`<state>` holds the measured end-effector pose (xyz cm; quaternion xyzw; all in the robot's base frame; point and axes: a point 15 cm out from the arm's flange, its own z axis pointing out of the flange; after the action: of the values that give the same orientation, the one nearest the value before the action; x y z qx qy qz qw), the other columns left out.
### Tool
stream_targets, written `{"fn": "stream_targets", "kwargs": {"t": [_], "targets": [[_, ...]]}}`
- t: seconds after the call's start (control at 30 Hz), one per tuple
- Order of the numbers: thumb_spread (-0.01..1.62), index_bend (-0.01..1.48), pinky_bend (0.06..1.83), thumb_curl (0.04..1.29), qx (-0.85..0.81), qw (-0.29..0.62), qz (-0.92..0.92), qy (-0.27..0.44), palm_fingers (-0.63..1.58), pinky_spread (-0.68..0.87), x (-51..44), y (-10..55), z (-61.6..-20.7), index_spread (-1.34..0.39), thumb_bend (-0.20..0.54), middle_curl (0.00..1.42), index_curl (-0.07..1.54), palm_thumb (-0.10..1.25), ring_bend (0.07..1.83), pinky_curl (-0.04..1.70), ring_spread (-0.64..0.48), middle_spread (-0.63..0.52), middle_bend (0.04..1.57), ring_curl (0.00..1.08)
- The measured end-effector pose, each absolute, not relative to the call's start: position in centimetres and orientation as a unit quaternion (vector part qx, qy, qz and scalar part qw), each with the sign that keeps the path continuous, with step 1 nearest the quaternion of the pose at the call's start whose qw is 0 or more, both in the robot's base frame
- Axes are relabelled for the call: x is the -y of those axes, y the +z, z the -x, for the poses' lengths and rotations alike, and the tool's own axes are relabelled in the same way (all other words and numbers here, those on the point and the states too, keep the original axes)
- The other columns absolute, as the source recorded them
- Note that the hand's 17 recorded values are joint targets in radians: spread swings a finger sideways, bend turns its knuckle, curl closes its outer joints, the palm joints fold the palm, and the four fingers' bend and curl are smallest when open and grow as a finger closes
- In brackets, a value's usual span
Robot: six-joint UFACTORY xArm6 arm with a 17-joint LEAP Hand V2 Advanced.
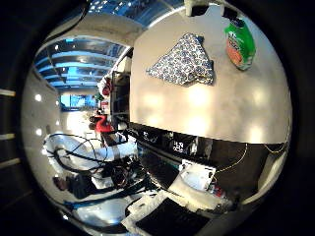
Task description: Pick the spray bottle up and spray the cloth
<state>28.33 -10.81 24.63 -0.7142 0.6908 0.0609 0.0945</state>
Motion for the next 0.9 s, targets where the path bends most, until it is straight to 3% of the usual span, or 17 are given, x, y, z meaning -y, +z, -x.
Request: {"fn": "stream_targets", "kwargs": {"t": [0.9], "targets": [[1.04, 0.16, 0.32, 0.26, -0.691, 0.097, 0.714, 0.06, 0.2, 0.43, 10.73, 24.75, -28.4, -0.32, -0.025, 0.34, 0.28, 0.38, 0.22, 0.3, 0.16, 0.01, 0.2, 0.26]]}}
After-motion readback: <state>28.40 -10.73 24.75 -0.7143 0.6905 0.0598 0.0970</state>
